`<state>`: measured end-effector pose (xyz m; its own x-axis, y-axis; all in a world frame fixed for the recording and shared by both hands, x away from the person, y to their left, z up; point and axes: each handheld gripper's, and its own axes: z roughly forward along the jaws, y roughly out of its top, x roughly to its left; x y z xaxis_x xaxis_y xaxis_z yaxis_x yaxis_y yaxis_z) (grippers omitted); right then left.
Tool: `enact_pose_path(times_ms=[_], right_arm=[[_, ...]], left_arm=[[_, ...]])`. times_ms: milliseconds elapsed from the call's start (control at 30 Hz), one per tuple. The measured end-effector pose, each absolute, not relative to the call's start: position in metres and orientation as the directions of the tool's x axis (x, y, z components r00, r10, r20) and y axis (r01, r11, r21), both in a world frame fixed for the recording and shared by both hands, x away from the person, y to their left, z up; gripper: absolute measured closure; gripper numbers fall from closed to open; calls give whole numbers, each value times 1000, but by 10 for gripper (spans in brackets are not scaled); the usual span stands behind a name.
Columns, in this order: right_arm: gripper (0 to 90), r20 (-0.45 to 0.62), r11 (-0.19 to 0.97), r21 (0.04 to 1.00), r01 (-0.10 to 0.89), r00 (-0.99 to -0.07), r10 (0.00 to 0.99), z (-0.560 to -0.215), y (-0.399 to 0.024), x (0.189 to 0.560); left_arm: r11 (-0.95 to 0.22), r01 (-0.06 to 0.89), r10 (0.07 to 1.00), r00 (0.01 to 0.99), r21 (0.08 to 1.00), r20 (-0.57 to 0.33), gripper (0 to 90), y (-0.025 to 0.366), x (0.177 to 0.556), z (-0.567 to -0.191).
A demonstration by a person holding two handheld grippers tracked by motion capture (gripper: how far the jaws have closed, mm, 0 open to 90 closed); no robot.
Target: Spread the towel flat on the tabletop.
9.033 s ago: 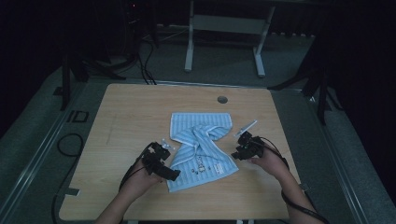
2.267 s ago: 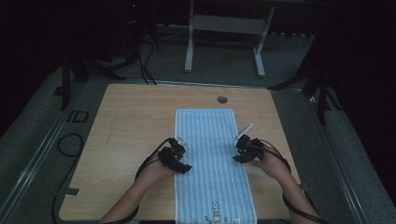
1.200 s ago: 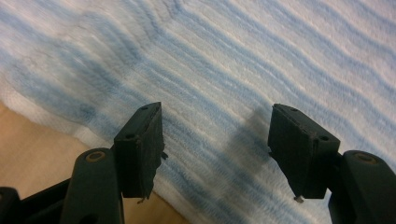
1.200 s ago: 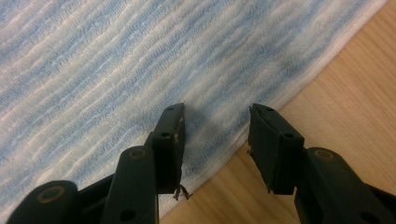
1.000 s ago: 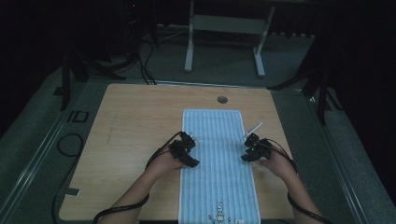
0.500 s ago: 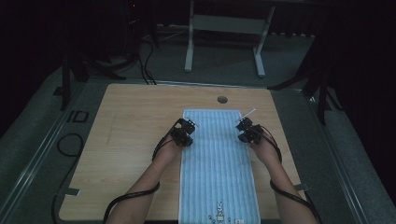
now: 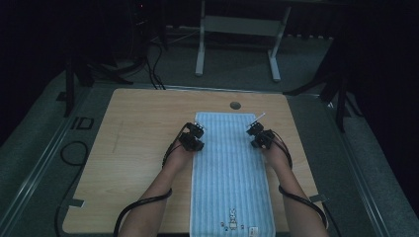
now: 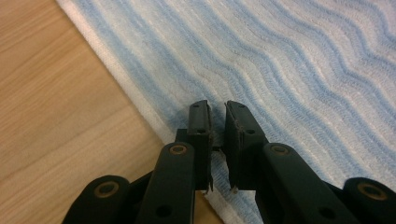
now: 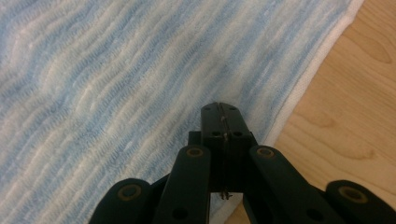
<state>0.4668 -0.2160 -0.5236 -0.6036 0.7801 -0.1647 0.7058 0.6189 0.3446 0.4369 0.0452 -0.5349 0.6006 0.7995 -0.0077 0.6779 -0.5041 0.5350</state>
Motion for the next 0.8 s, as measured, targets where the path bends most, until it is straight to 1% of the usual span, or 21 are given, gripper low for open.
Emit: enact_pose_path(times_ms=[233, 300, 333, 433, 467, 500, 533, 567, 600, 633, 700, 767, 800], right_arm=[[899, -163, 604, 351, 716, -588, 792, -524, -215, 475], [898, -160, 601, 352, 717, -587, 794, -524, -216, 476], [899, -162, 603, 349, 718, -587, 793, -524, -215, 477], [895, -158, 599, 349, 721, -585, 796, -523, -215, 477], [862, -142, 593, 348, 726, -585, 799, -523, -216, 477], [840, -114, 580, 373, 725, -584, 804, -519, -221, 476], [840, -114, 580, 373, 725, -584, 804, -519, -221, 476], [840, -114, 580, 373, 725, -584, 804, -519, -221, 476], [823, -114, 571, 384, 726, -576, 809, -516, -225, 475], [745, -97, 547, 405, 733, -560, 823, -512, -236, 475], [667, -97, 532, 396, 749, -541, 835, -511, -242, 475], [626, -103, 527, 394, 753, -534, 839, -509, -246, 475], [587, -94, 512, 400, 760, -522, 848, -509, -248, 476]], left_arm=[[-515, 676, 802, 597, 527, 18, 800, 41, 449, -534], [-507, 678, 806, 592, 532, 13, 799, 42, 450, -534], [-484, 692, 812, 583, 536, -20, 799, 45, 453, -535], [-477, 706, 822, 570, 523, -19, 795, 47, 453, -534], [-486, 712, 826, 564, 506, 0, 769, 46, 452, -532], [-492, 715, 827, 562, 497, 11, 679, 46, 450, -529], [-493, 720, 831, 557, 488, 19, 679, 47, 449, -527], [-493, 720, 831, 557, 488, 19, 616, 47, 449, -527], [-455, 739, 842, 538, 497, -28, 616, 54, 447, -522], [-450, 741, 842, 538, 498, -41, 567, 56, 446, -521], [-458, 736, 845, 534, 498, -11, 515, 58, 445, -521], [-445, 744, 849, 528, 498, -30, 503, 62, 446, -524], [-434, 745, 855, 517, 506, -28, 461, 64, 446, -526]])
